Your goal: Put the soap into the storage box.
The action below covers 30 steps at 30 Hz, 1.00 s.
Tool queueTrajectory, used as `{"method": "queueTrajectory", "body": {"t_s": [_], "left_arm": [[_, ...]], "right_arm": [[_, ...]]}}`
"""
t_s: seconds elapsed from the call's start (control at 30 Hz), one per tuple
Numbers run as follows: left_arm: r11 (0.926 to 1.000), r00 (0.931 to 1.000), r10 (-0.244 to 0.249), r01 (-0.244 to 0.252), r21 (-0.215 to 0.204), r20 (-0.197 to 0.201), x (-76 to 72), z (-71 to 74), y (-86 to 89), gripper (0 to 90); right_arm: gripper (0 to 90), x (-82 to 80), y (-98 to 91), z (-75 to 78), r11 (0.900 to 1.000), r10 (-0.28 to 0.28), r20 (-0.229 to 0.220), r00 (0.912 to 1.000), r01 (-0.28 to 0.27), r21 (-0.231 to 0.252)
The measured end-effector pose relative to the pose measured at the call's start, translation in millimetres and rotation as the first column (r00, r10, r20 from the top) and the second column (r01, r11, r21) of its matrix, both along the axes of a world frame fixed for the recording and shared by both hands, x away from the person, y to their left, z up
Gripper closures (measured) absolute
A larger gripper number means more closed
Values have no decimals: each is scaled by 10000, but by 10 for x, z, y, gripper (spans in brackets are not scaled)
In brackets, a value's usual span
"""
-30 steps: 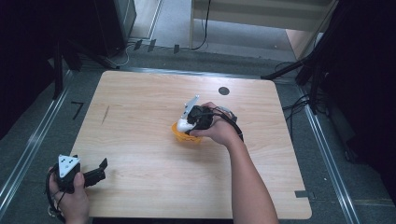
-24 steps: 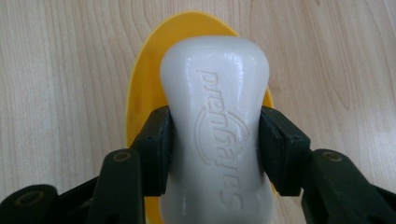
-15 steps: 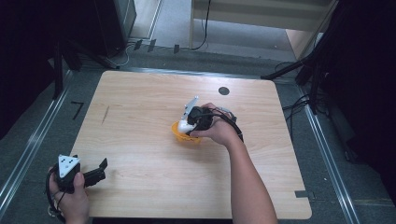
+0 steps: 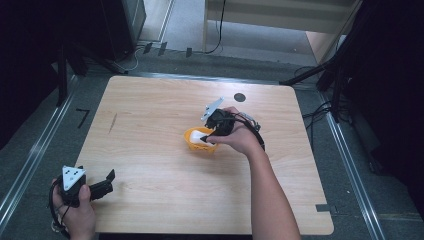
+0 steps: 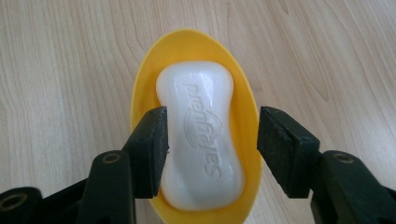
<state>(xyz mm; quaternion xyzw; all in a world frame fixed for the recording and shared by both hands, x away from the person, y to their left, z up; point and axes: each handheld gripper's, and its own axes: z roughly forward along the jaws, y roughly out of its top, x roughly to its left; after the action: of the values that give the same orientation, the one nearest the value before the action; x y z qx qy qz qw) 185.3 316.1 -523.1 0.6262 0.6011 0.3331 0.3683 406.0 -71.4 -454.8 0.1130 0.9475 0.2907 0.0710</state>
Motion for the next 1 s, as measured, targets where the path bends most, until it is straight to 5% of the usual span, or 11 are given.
{"method": "queueTrajectory", "body": {"t_s": [0.43,0.67,1.0], "left_arm": [[10000,10000,9,-9,59,-29,0,1,-8,0],[10000,10000,-14,14,89,-11,2,-1,-10,0],[10000,10000,-11,11,94,-5,3,-1,-11,0]], "right_arm": [[322,-113,-273,1,9937,-1070,-217,9940,1076,313],[171,-186,-484,13,9751,-2160,-202,9762,2167,473],[32,-345,-803,-34,9510,-2971,-374,9541,2992,783]]}}
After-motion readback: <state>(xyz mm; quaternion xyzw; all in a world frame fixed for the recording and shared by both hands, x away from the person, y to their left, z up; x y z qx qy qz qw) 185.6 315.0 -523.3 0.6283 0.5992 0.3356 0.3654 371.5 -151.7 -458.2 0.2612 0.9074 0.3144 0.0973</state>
